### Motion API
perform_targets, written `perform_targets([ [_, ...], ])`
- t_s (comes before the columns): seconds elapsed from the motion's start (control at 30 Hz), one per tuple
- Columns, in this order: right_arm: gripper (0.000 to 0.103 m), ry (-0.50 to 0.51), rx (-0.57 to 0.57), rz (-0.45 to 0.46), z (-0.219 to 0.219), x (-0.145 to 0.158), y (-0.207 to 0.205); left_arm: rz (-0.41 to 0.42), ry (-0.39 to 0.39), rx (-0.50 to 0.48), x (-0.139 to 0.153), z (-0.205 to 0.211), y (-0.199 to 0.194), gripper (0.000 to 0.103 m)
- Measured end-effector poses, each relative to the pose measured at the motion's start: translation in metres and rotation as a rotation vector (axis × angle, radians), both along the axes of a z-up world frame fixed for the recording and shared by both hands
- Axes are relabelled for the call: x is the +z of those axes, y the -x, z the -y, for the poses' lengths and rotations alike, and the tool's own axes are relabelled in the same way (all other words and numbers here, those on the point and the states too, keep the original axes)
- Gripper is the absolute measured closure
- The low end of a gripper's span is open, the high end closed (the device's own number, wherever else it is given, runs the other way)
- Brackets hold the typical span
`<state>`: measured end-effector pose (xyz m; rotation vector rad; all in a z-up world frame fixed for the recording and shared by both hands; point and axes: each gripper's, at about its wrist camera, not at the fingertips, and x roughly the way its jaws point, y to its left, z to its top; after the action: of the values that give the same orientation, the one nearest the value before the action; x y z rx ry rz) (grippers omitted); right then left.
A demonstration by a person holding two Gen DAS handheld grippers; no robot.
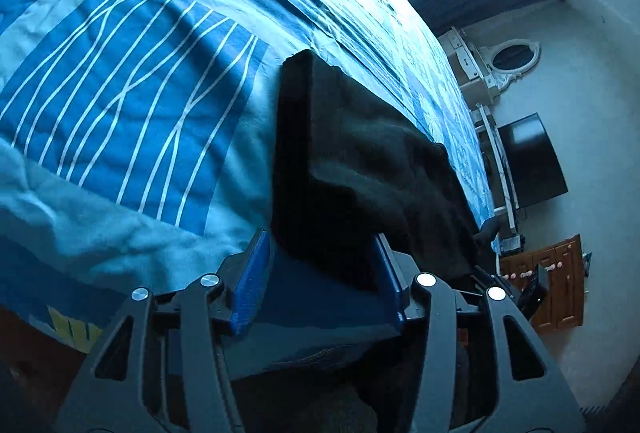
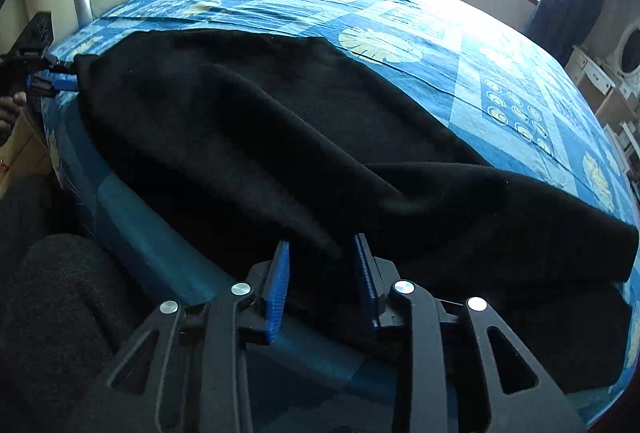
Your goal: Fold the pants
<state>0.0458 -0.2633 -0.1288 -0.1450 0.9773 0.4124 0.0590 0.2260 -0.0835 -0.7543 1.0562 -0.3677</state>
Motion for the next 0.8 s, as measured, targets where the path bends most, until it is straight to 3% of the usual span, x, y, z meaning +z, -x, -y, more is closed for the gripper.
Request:
perform_targets([
  [0.07, 0.063, -0.109, -0.050, -0.055, 0.012, 0.002, 0.001, -0.011, 0.069, 0.048, 0.000, -0.003, 0.010, 0.045],
  [0.2, 0.063, -0.342, -0.151, -0.161, 0.029, -0.001, -0.003, -0.023, 0.115, 0.080, -0.001, 0.011, 0.017, 0.043],
  [0.43, 0.063, -0.681, -0.308, -0.324, 0.043, -0.021, -0.008, -0.029, 0.033, 0.078, 0.008, 0.048, 0.004, 0.043],
  [0.57, 0.062, -0.773, -0.353, -0.392, 0.043, -0.033, -0.006, -0.052, 0.009, 0.106, 0.004, 0.054, -0.005, 0.043],
  [0.8, 0.055, -0.851, -0.399, -0.416, 0.043, -0.036, -0.006, -0.069, -0.019, 0.144, 0.001, 0.057, -0.008, 0.043],
])
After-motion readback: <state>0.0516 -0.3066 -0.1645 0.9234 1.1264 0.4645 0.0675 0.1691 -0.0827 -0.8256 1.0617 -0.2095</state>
